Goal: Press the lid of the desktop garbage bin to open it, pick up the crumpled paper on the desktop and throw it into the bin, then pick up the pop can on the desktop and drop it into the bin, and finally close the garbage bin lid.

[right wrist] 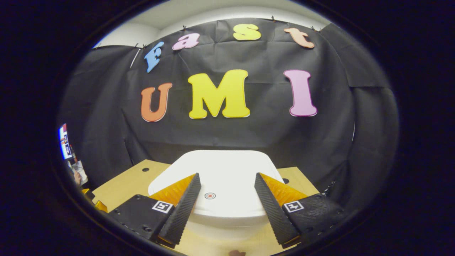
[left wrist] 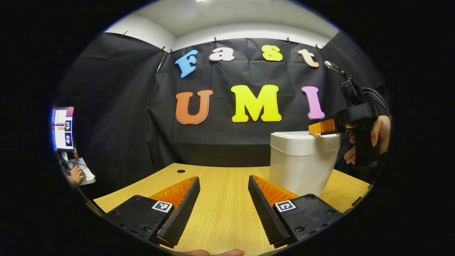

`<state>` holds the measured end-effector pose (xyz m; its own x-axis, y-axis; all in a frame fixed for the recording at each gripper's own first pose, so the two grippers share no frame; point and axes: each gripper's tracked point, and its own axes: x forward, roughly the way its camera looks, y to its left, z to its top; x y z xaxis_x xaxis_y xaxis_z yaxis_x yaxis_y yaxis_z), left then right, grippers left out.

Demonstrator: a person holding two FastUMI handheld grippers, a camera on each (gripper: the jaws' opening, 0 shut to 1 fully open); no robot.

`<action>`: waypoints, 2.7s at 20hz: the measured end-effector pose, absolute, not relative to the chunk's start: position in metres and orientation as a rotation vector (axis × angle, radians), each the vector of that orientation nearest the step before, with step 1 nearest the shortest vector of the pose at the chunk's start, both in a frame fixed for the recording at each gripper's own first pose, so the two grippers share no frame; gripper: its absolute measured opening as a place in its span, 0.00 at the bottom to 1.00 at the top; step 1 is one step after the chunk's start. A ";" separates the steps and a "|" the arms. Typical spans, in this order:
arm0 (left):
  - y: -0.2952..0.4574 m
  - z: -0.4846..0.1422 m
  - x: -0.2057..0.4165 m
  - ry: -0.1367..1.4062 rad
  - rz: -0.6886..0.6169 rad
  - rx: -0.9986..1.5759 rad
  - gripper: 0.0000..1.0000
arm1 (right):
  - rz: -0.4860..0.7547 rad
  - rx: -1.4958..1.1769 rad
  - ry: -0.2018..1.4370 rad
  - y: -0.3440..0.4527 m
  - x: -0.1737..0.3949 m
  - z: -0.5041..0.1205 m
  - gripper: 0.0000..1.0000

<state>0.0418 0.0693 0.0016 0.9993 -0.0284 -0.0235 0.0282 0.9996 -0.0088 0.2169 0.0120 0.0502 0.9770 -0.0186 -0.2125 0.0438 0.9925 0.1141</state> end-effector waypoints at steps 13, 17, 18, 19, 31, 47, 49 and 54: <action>0.067 -0.008 0.045 0.036 0.001 -0.011 0.89 | -0.037 0.165 -0.004 0.037 0.118 0.018 0.95; 0.061 -0.008 0.042 0.032 0.010 -0.012 0.89 | -0.047 0.101 -0.014 0.034 0.070 -0.005 0.95; 0.057 -0.008 0.042 0.027 0.007 -0.019 0.89 | -0.058 0.099 0.001 0.033 0.060 -0.011 0.95; 0.051 -0.010 0.042 0.036 -0.002 -0.027 0.89 | -0.050 0.098 0.014 0.035 0.052 -0.014 0.95; 0.035 -0.023 0.044 0.059 -0.042 0.007 0.89 | -0.050 0.093 0.038 0.019 0.041 -0.010 0.94; 0.030 -0.024 0.042 0.061 -0.039 0.019 0.89 | -0.038 0.052 0.041 0.015 0.036 -0.008 0.95; 0.029 -0.025 0.043 0.062 -0.040 0.021 0.89 | -0.039 0.048 0.037 0.016 0.036 -0.007 0.94; 0.021 -0.025 0.041 0.058 -0.053 0.033 0.89 | -0.031 0.035 0.059 0.022 0.038 -0.013 0.95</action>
